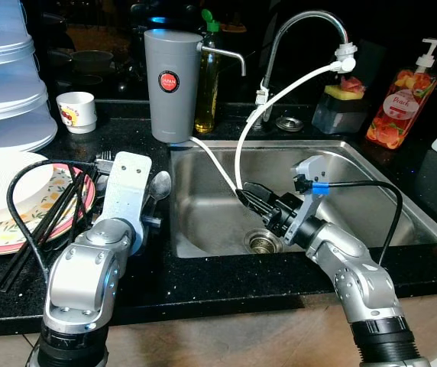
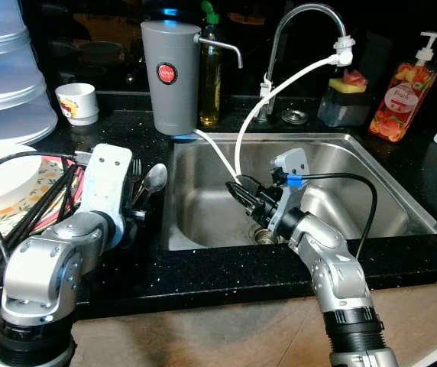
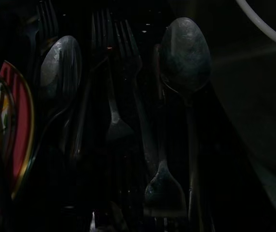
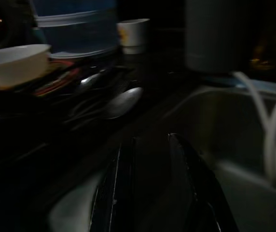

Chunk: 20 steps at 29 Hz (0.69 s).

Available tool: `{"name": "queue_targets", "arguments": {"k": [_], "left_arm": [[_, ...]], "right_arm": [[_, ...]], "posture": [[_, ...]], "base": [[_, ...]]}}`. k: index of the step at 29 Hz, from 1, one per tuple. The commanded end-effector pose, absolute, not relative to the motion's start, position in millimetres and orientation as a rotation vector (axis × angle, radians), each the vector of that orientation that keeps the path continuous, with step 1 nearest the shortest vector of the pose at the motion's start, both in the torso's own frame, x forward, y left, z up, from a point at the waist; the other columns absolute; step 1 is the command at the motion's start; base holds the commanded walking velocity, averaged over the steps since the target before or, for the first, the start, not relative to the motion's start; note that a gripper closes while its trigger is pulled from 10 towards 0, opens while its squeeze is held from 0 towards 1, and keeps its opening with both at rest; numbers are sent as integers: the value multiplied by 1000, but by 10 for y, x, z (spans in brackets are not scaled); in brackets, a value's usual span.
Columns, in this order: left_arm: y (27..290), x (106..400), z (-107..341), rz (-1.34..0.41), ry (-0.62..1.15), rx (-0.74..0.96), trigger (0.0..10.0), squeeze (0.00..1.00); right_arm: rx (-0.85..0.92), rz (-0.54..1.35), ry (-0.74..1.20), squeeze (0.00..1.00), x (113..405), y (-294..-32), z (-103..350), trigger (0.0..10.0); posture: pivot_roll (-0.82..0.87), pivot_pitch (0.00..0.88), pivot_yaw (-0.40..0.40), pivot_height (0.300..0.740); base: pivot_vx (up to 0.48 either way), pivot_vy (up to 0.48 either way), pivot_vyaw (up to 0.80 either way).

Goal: Kitchen organization

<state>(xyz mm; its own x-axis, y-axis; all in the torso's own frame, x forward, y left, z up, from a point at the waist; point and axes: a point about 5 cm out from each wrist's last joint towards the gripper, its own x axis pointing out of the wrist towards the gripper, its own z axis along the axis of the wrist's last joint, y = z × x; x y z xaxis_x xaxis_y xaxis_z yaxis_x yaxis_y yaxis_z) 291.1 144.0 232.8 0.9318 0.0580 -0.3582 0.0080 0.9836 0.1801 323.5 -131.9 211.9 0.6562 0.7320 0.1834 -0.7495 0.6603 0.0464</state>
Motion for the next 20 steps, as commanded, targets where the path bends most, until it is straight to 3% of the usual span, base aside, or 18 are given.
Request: {"name": "queue_targets", "arguments": {"k": [1, 3, 4, 6, 7, 8, 9, 14, 15, 16, 18, 19, 20], "left_arm": [[1481, 2915, 2290, 45, 389, 194, 4784, 0], [1483, 2916, 2290, 46, 389, 196, 4980, 0], [1482, 2917, 2290, 46, 389, 197, 6157, 0], [1482, 2919, 2291, 46, 388, 199, 6235, 0], [1480, 2918, 2292, 45, 388, 201, 7020, 0], [1480, 2918, 2292, 45, 388, 201, 7020, 0], [1481, 2919, 2292, 45, 388, 203, 8392, 0], [1476, 2923, 2284, 40, 391, 205, 8667, 0], [1475, 2924, 2283, 39, 391, 205, 7098, 0], [1475, 2925, 2282, 39, 392, 205, 7098, 0], [1475, 2926, 2280, 38, 392, 203, 1412, 0], [1475, 2926, 2280, 38, 392, 203, 1412, 0], [1475, 2925, 2280, 38, 392, 203, 0, 0]], "right_arm": [[141, 893, -147, 0, 3181, -1307, 2133, 10000], [162, 978, -133, 0, 3108, -1264, 2134, 10000], [182, 1039, -121, 0, 3054, -1236, 2136, 10000], [210, 1126, -104, 0, 2970, -1203, 2142, 10000], [219, 1200, -97, 0, 2890, -1185, 2153, 10000], [219, 1200, -97, 0, 2890, -1185, 2153, 10000], [213, 1231, -91, 0, 2856, -1177, 2154, 10000], [198, 1288, -73, 0, 2780, -1154, 2143, 10000], [196, 1290, -71, 0, 2776, -1150, 2140, 10000], [197, 1290, -70, 0, 2774, -1149, 2140, 10000], [199, 1289, -68, 0, 2771, -1151, 2149, 10000], [199, 1290, -67, 0, 2768, -1152, 2150, 10000], [200, 1290, -67, 0, 2769, -1151, 2153, 10000]], "posture": [[-2, 58, -53, 740], [-2, 58, -53, 740], [-2, 58, -53, 740], [-2, 58, -53, 740], [-2, 58, -53, 740], [-2, 58, -53, 740], [-4, 60, -51, 740], [-6, 60, -51, 740], [-5, 61, -50, 740], [-5, 61, -50, 740], [-4, 62, -49, 740], [-3, 62, -49, 740], [-2, 62, -50, 740]], "base": [[0, 0, 0], [0, 0, 0], [0, 0, 0], [0, 0, 0], [0, 0, 0], [0, 0, 0], [0, 0, 0], [0, 0, 0], [0, 0, 0], [0, 0, 0], [0, 0, 0], [0, 0, 0], [0, 0, 0]]}}
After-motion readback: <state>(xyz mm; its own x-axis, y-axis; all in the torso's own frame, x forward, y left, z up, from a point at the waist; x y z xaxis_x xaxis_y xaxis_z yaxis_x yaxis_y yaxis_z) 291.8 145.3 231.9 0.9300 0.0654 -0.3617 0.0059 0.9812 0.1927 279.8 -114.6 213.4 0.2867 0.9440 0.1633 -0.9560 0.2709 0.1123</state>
